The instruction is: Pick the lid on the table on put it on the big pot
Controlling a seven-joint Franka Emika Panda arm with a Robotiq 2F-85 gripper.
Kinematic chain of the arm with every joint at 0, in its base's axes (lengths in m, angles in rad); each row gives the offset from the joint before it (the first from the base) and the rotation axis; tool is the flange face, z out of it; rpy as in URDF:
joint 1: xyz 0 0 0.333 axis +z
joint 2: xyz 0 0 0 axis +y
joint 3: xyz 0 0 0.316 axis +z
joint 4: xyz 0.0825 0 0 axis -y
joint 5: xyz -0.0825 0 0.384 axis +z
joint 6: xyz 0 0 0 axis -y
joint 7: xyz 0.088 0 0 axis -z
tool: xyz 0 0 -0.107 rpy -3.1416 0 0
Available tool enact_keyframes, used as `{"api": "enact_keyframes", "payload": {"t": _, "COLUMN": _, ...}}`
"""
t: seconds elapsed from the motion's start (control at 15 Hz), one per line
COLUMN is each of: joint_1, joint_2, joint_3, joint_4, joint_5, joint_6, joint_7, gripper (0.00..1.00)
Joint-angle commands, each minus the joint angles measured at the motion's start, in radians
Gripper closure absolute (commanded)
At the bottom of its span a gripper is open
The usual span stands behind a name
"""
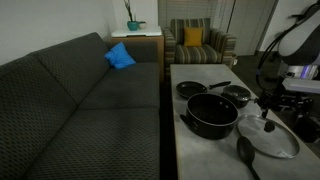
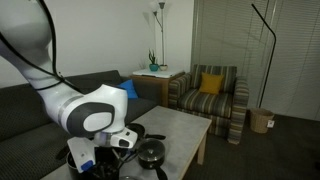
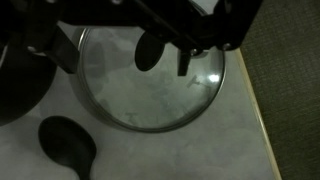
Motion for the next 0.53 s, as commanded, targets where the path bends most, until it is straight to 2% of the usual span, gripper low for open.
{"api": "enact_keyframes", "payload": {"t": 0.0, "joint_1": 0.008, "joint_2": 0.121, "joint_3": -0.04, "joint_4": 0.109, "joint_5": 0.001, "joint_6": 0.076, "joint_7": 0.084, "gripper": 0.0}}
{"api": "enact_keyframes", "payload": {"t": 0.13, "joint_1": -0.011, "joint_2": 0.172, "joint_3": -0.039, "joint_4": 0.159, "joint_5": 0.015, "joint_6": 0.082, "joint_7": 0.115, "gripper": 0.0}}
{"api": "enact_keyframes", "payload": {"t": 0.27, "joint_1": -0.047, "joint_2": 0.218, "joint_3": -0.011, "joint_4": 0.216, "joint_5": 0.033, "joint_6": 0.057, "joint_7": 0.117, "gripper": 0.0}}
{"api": "enact_keyframes", "payload": {"t": 0.47, "joint_1": -0.05, "joint_2": 0.281, "joint_3": -0.009, "joint_4": 0.286, "joint_5": 0.044, "joint_6": 0.056, "joint_7": 0.135, "gripper": 0.0}}
